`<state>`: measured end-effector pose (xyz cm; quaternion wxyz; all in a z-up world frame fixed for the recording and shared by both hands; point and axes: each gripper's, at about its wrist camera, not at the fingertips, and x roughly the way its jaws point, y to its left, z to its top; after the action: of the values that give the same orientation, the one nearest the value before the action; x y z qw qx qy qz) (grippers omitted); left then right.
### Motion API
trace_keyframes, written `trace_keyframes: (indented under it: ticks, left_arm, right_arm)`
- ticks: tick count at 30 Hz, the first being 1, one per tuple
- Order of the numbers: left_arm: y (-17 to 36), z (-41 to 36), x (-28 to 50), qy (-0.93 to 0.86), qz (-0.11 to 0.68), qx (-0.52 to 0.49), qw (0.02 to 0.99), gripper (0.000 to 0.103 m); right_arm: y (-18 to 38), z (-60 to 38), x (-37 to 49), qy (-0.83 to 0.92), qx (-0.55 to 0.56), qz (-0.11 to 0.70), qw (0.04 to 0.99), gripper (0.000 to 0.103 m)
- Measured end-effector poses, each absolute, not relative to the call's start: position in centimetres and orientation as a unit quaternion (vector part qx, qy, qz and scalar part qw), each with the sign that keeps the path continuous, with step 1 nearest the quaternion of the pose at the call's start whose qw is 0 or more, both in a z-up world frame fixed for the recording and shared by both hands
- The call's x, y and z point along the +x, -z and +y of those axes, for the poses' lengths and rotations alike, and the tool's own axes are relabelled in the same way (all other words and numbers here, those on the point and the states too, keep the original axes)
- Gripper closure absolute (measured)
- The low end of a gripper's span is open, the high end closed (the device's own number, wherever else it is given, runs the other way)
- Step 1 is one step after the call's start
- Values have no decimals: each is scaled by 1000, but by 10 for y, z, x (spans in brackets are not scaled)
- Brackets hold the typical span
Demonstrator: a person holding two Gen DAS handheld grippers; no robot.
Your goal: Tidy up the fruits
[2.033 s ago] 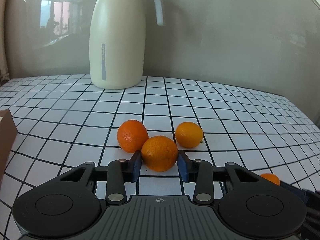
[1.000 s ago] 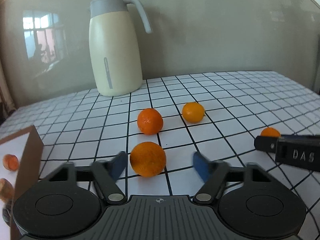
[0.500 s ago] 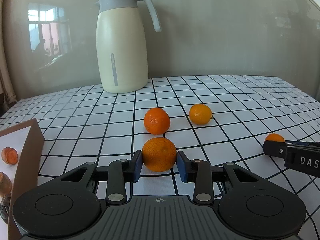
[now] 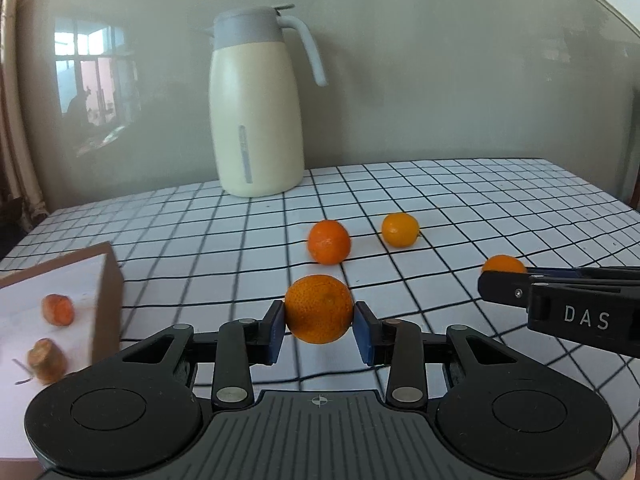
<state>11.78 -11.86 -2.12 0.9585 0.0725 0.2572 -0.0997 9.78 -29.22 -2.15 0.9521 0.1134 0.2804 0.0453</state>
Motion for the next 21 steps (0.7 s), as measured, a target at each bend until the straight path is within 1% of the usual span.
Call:
trace_keyframes:
  ticks: [10, 21]
  left_arm:
    - [5, -77, 90, 89, 243, 60, 964, 66]
    - [-7, -22, 64, 38, 217, 37, 975, 66]
  right_arm:
    - [4, -244, 90, -120, 99, 267, 951, 79]
    - [-10, -201, 91, -161, 86, 236, 954, 79]
